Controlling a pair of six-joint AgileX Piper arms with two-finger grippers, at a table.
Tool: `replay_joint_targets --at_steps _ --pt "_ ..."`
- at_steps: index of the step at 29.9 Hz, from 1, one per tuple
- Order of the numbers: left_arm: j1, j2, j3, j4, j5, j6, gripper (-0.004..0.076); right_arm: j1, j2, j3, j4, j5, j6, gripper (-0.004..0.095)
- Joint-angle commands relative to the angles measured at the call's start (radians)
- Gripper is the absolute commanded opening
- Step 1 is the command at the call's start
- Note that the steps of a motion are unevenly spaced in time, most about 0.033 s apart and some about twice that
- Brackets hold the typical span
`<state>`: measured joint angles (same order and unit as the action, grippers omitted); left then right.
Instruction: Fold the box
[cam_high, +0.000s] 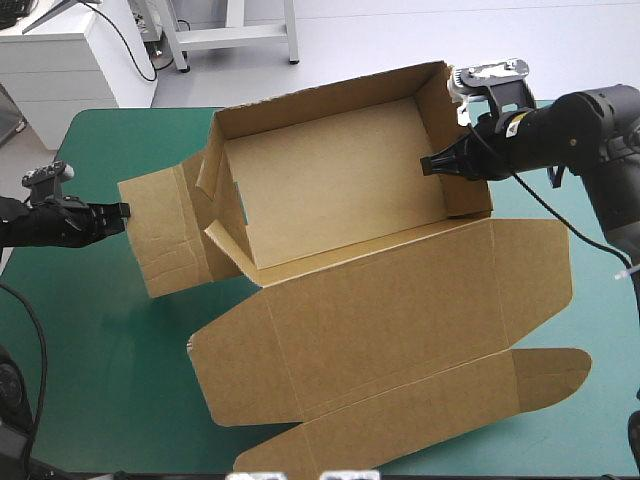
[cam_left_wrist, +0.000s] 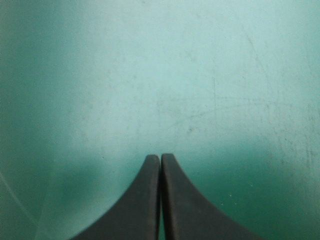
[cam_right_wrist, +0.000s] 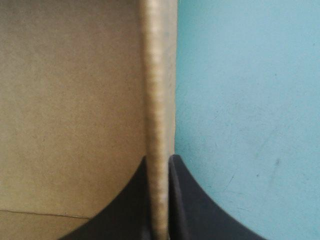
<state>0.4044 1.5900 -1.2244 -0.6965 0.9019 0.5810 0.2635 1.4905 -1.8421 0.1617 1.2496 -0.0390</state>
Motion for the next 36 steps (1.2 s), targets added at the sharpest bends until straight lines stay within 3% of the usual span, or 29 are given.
replay_joint_targets --at_steps 1,9,17,28,36 --pt "0.002 -0.028 -0.026 -0.037 -0.045 0.0 -0.0008 -0.002 -0.054 -0.027 -0.008 -0.003 0.014 -0.0006" --pt "0.031 0.008 -0.026 -0.017 -0.081 -0.012 -0.0008 -0.002 -0.085 -0.027 0.011 -0.003 0.01 -0.0006" --pt "0.007 0.056 -0.026 -0.161 0.01 -0.001 -0.0008 -0.002 -0.092 -0.027 0.003 -0.004 -0.001 -0.0006" --pt "-0.186 0.048 -0.026 -0.425 0.186 0.098 -0.0008 -0.002 -0.011 -0.027 -0.055 -0.085 -0.006 -0.0006" --pt "-0.248 -0.016 -0.026 -0.591 0.275 0.126 -0.0008 -0.002 0.044 -0.027 -0.168 -0.144 0.059 -0.0006"
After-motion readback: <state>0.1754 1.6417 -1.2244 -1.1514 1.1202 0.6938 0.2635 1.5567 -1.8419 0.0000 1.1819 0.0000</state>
